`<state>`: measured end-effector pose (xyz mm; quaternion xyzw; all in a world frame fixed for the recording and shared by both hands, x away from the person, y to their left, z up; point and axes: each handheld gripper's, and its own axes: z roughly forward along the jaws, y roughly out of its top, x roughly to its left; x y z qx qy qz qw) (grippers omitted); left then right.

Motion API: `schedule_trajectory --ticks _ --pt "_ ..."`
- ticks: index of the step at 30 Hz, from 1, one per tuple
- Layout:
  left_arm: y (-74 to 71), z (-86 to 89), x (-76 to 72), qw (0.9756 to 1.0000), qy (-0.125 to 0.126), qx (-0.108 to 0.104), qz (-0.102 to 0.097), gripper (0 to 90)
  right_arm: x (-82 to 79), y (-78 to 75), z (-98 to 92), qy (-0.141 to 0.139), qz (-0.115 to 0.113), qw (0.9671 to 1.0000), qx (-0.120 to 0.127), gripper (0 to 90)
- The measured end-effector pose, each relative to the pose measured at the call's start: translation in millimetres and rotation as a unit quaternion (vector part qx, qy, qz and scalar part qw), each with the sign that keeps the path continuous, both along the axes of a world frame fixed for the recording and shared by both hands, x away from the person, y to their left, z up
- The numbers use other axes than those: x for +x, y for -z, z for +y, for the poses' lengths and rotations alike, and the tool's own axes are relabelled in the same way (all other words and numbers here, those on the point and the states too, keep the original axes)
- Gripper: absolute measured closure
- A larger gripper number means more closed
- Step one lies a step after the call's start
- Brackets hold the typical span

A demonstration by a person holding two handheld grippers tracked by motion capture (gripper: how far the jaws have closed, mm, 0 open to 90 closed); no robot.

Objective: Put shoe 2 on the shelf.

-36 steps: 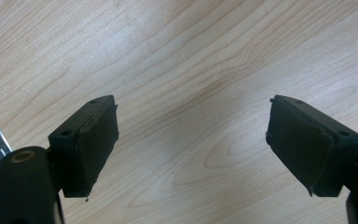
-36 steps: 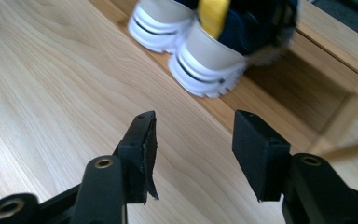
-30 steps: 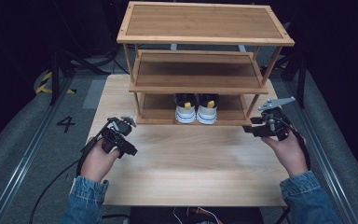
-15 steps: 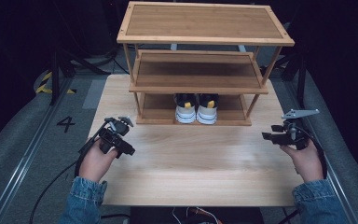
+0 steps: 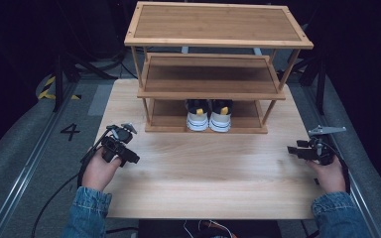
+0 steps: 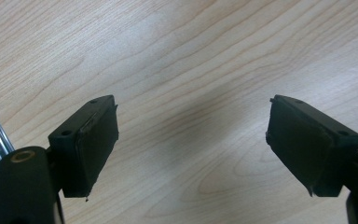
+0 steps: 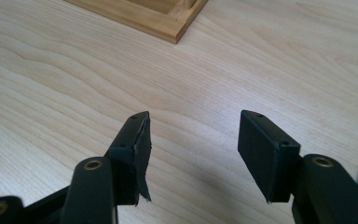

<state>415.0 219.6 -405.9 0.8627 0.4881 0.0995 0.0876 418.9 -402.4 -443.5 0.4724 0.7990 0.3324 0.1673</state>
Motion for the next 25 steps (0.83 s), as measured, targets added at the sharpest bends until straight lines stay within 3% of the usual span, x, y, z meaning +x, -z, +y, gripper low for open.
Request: schedule_trajectory --ticks 4,6,7,10,12,13,15,19,25 --pt "4.1 1.6 1.3 0.9997 0.003 0.012 -0.019 17.0 1.1 10.2 -3.3 -0.007 0.004 0.9997 0.024 40.2" --pt "5.7 2.7 2.6 0.9999 0.002 0.005 -0.015 17.0 1.3 15.3 -3.6 -0.005 0.005 0.9994 0.032 39.0" --pt "5.8 3.4 3.4 0.9998 0.004 0.01 -0.019 17.0 0.8 17.4 -2.6 0.004 0.003 0.9997 0.026 39.2" --pt "7.3 4.7 3.7 0.9999 0.001 -0.004 -0.016 17.0 -1.5 22.1 1.6 0.026 -0.01 0.9996 0.002 41.1" --pt "7.9 6.2 4.4 0.9998 0.003 -0.003 -0.019 16.9 -3.1 25.4 5.6 0.036 -0.008 0.9992 -0.016 32.5" --pt "8.2 6.1 3.7 0.9999 -0.002 -0.006 -0.016 16.9 -2.3 28.2 7.5 0.029 -0.004 0.9992 -0.028 32.2" --pt "8.1 6.7 3.3 0.9999 -0.004 -0.008 -0.015 16.9 -1.6 32.0 9.9 0.018 -0.002 0.9998 -0.012 28.8" --pt "7.2 10.0 2.3 0.9997 -0.003 -0.01 -0.021 17.0 0.1 35.9 17.1 0.028 -0.017 0.999 -0.03 19.5" --pt "5.6 14.5 -0.6 0.9995 -0.011 -0.019 -0.024 16.9 3.2 35.5 20.8 0.051 0.006 0.9986 0.009 15.6"
